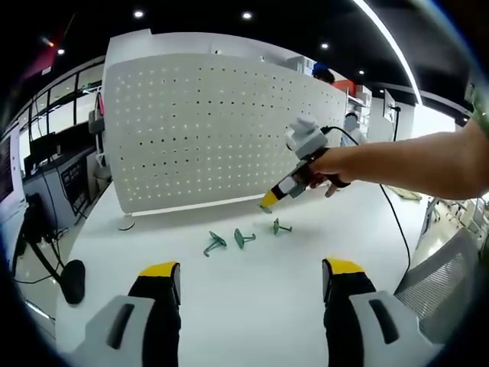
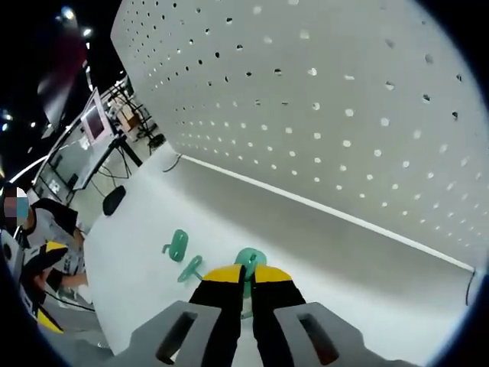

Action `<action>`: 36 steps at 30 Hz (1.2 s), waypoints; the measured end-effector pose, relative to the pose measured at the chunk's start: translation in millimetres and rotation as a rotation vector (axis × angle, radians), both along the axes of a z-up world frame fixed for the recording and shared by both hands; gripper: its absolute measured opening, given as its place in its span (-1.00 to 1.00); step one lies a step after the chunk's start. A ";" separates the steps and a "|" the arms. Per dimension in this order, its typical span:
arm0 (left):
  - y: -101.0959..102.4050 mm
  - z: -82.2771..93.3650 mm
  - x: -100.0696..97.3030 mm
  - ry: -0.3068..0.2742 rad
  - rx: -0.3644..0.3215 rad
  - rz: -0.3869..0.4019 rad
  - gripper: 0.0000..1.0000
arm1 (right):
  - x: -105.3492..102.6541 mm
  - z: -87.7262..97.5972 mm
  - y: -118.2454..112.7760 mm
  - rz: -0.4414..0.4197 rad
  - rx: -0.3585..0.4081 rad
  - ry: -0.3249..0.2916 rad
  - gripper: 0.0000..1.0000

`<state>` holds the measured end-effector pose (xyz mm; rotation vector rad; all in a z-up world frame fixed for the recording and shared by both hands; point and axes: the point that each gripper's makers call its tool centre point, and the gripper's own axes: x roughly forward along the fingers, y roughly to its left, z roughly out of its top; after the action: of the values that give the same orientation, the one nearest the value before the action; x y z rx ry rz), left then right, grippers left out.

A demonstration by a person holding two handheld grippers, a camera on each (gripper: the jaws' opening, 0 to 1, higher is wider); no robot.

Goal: Insert the hook assembly into the mounting plate slot until the hook locks in place.

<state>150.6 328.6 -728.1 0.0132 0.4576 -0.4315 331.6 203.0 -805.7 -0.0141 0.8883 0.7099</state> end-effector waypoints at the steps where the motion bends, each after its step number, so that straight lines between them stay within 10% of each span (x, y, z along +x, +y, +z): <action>1: -0.3 -0.1 -0.1 0.001 0.000 -0.001 0.56 | 0.5 1.0 -0.5 -0.001 0.002 -0.002 -0.96; 36: -12.3 6.9 -4.1 -0.034 -0.002 -0.052 0.56 | -9.7 49.4 -20.7 -0.040 0.032 -0.103 -0.96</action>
<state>146.5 316.2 -721.2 0.0301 0.4238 -0.4822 321.8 182.3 -756.3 -0.0047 0.7771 0.6802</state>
